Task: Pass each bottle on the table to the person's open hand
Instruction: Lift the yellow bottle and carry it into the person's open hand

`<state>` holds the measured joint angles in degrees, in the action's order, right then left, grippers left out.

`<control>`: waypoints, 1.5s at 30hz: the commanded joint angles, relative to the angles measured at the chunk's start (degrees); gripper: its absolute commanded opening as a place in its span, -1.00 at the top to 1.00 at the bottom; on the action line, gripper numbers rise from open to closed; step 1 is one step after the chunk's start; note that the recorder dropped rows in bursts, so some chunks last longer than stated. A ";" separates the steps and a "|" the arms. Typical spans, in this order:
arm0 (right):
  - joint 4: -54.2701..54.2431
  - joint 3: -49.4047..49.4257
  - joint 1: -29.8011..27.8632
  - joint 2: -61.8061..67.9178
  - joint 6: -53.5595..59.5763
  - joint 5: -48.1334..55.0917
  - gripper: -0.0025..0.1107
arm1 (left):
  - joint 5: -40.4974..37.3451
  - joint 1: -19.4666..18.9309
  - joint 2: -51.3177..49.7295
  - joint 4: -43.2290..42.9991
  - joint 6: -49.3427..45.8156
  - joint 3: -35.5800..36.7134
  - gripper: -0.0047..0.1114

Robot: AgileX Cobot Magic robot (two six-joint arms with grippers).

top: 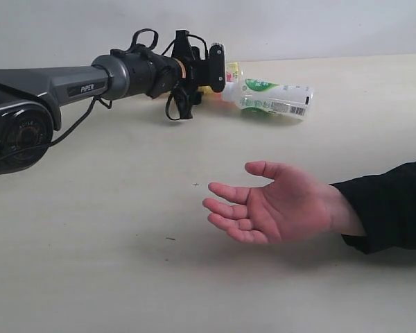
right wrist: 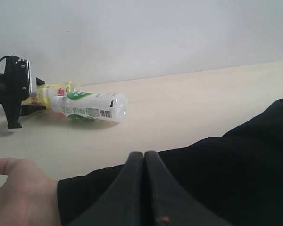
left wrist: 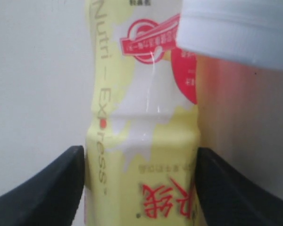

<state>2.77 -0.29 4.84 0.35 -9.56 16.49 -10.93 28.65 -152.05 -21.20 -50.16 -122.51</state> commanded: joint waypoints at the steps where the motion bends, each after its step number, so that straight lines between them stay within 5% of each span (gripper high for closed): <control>1: 0.22 0.29 -0.16 -0.35 0.37 -0.29 0.96 | -5.46 -0.04 4.20 0.72 6.09 0.33 0.92; 22: 0.22 0.29 -0.16 -0.35 0.37 -0.29 0.96 | -37.21 1.04 20.59 2.43 19.16 0.33 0.92; 37: 0.22 0.29 -0.16 -0.35 0.37 -0.29 0.96 | -58.15 11.86 26.57 5.25 19.16 0.33 0.92; 45: 0.22 0.29 -0.16 -0.35 0.37 -0.29 0.96 | -59.03 14.65 30.90 12.26 20.63 1.73 0.92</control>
<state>2.77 -0.29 4.84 0.35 -9.56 16.49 -69.69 42.67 -123.56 -12.67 -30.18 -121.62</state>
